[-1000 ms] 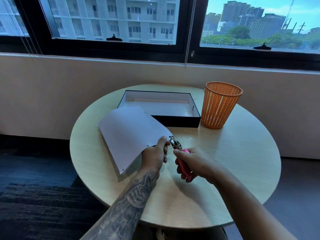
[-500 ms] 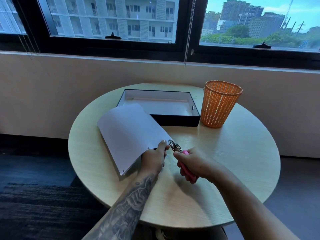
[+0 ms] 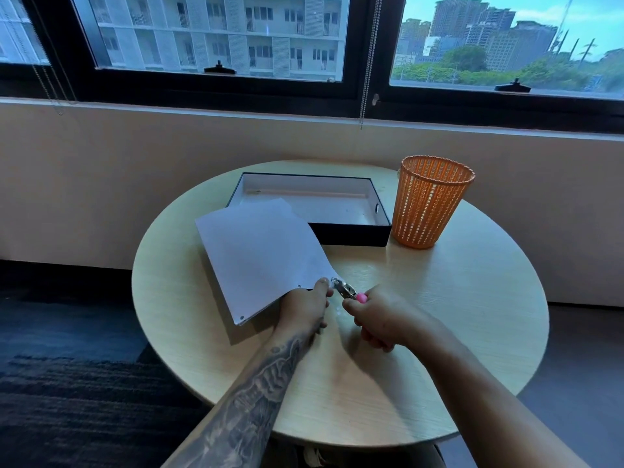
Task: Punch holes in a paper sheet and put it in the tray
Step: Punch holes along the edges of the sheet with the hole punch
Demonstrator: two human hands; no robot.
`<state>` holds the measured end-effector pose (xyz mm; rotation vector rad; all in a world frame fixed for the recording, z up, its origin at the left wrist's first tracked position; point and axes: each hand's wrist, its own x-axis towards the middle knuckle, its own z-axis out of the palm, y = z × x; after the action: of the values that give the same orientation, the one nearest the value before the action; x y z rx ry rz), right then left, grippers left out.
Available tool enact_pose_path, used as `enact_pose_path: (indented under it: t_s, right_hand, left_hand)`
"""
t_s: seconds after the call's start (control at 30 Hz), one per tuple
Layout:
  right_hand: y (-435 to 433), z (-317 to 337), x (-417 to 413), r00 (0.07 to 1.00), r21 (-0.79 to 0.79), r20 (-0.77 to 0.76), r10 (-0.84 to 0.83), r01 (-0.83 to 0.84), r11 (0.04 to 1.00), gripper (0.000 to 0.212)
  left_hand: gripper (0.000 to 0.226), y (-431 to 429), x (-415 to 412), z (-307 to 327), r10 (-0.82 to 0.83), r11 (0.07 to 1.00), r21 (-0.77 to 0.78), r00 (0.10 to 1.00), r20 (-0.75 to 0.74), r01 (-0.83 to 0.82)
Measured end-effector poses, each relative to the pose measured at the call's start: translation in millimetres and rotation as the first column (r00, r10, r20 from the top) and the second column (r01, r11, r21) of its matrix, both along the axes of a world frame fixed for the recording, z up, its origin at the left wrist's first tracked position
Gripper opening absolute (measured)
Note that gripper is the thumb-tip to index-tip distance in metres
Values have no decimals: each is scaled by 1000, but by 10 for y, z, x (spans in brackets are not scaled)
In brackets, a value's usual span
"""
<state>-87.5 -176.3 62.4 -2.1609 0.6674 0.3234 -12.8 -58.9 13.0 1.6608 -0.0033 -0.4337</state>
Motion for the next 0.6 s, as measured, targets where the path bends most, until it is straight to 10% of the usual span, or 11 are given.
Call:
enact_pose_path:
  t_s: [0.6]
  right_hand:
    - [-327,196,-137,994,-39,65,-84,87,995,37]
  left_hand:
    - [38,149,-109,83,13,994,-111,998,-65,-20]
